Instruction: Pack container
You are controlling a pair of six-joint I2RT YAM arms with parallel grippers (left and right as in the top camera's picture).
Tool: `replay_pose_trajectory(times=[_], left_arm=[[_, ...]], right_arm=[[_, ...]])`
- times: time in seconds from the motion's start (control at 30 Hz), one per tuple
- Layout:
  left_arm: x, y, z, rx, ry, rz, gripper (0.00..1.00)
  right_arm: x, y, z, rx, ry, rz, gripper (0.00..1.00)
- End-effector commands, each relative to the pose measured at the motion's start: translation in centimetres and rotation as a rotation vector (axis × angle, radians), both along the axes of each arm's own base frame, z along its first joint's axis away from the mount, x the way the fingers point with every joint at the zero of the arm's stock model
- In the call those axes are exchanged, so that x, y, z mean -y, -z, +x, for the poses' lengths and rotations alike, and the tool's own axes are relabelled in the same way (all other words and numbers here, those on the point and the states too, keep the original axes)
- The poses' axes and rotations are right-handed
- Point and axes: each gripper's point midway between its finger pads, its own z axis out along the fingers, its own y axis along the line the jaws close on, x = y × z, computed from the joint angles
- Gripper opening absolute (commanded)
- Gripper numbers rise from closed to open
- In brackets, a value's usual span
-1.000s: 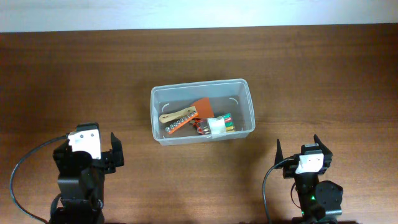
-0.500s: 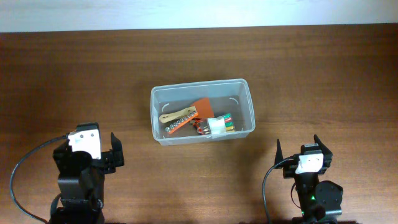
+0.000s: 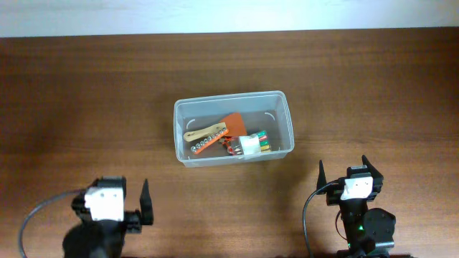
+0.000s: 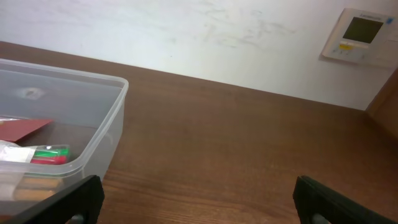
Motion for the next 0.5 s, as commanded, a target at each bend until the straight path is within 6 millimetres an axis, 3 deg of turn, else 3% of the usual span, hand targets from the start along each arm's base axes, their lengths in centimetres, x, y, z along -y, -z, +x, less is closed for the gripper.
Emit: replay_pose_trajectory(times=[0.0,0.23,0.47], left_arm=[[1.1,1.6,0.4,0.047,0.057,-0.027,0.99],[1.5,2.3,4.5,0.315,0.066,-0.017,0.99],[0.6,2.2,5.9,0.506,0.008,-0.006,0.99]], right_arm=[[-0.1,0.3,0.0,-0.001,-0.006,0.001,0.99],[-0.1,0.3,0.0,-0.001,-0.006,0.001,0.99],[-0.1,0.3,0.0,-0.001,-0.006,0.001,0.99]])
